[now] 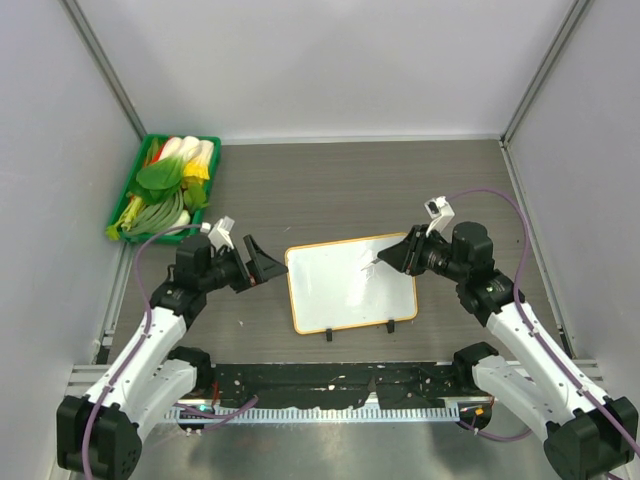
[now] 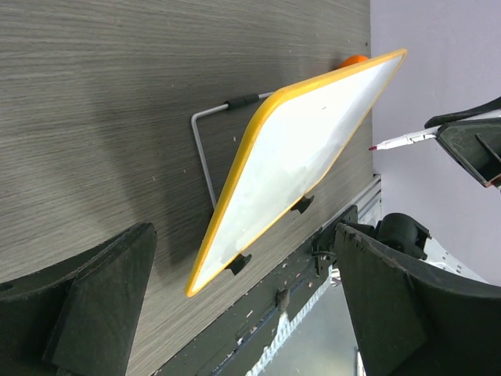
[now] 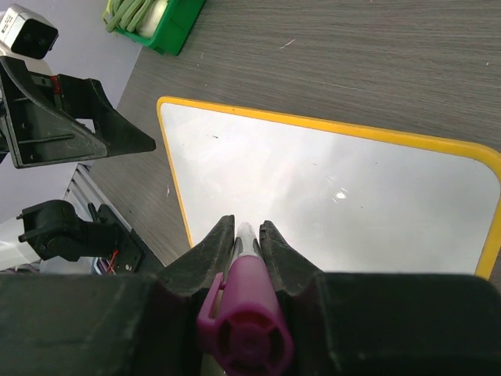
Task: Write a sentence on the whiteboard
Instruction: Hold the whiteboard on the whiteboard stand.
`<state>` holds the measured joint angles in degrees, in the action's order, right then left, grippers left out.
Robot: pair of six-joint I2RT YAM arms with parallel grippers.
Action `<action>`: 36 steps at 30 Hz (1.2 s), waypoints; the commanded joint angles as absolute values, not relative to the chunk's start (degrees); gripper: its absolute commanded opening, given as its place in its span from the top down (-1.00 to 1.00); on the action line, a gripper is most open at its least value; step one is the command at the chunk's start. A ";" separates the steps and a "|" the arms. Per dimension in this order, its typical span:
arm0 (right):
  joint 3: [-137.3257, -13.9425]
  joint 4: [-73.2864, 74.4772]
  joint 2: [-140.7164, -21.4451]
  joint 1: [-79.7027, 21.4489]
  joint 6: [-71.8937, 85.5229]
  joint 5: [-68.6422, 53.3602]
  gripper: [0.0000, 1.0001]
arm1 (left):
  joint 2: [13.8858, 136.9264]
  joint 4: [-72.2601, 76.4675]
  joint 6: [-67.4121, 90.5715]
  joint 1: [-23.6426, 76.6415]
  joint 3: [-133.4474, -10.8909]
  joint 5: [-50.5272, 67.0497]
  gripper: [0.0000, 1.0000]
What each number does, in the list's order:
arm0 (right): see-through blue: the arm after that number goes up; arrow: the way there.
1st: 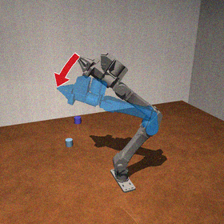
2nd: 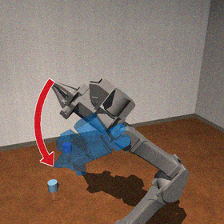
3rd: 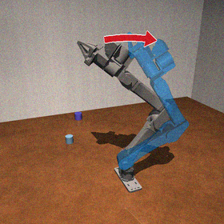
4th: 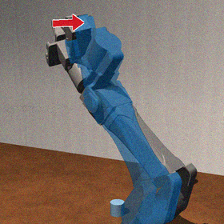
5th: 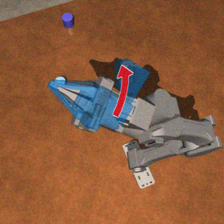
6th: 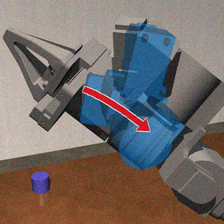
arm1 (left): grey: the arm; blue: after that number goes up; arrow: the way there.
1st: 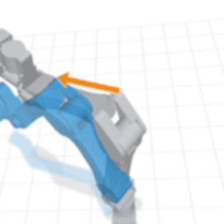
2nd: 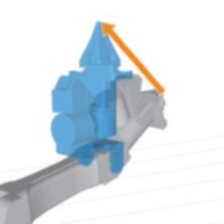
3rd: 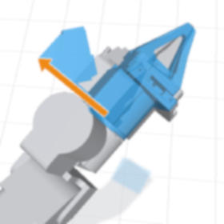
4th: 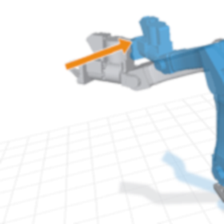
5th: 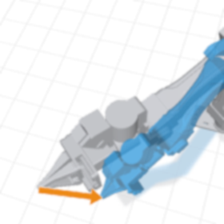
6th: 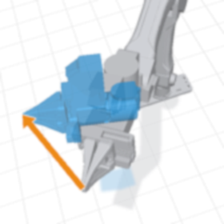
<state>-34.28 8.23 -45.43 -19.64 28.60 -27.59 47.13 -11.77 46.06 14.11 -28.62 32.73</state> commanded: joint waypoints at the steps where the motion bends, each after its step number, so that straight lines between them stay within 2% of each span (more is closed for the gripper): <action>1: -34.89 5.28 -45.26 -19.34 28.65 -27.95 0.99 | 46.93 -7.82 45.70 13.62 -27.86 35.07 -0.99; 36: -35.07 2.20 -45.35 -19.42 31.46 -29.53 0.99 | 50.10 -3.96 46.41 13.62 -24.17 35.68 -0.99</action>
<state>-34.15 5.56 -45.69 -19.64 30.94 -28.40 49.54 -6.98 46.15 14.11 -24.64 33.87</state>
